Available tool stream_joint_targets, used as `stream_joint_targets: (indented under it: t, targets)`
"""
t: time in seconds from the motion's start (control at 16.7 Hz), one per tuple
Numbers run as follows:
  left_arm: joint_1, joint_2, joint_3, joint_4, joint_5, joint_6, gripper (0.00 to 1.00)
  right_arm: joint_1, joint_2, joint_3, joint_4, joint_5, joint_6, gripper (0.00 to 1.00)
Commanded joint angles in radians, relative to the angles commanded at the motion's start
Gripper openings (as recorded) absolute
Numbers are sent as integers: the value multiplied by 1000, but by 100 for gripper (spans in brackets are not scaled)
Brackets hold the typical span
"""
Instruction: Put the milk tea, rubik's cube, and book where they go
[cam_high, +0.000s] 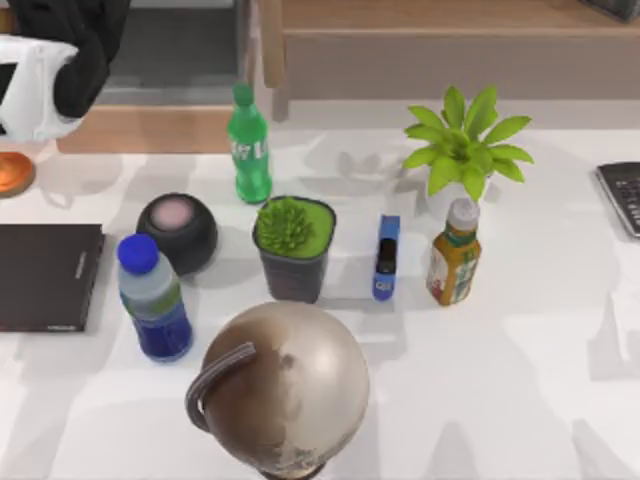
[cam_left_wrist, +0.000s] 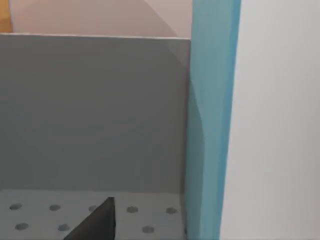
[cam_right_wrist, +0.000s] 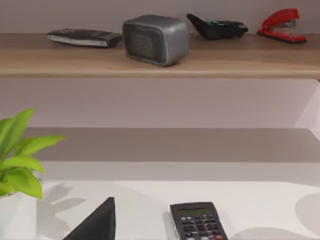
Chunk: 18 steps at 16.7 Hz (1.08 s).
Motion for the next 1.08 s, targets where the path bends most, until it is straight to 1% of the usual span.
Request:
stream_joint_targets:
  t: [0.6, 0.84, 1.08]
  targets:
    - [10, 104, 150, -42, 15, -1, 100, 0, 0, 0, 0, 0, 0, 100]
    - [10, 105, 152, -43, 15, -1, 100, 0, 0, 0, 0, 0, 0, 100]
    - [10, 105, 152, -43, 15, -1, 70, 0, 0, 0, 0, 0, 0, 100]
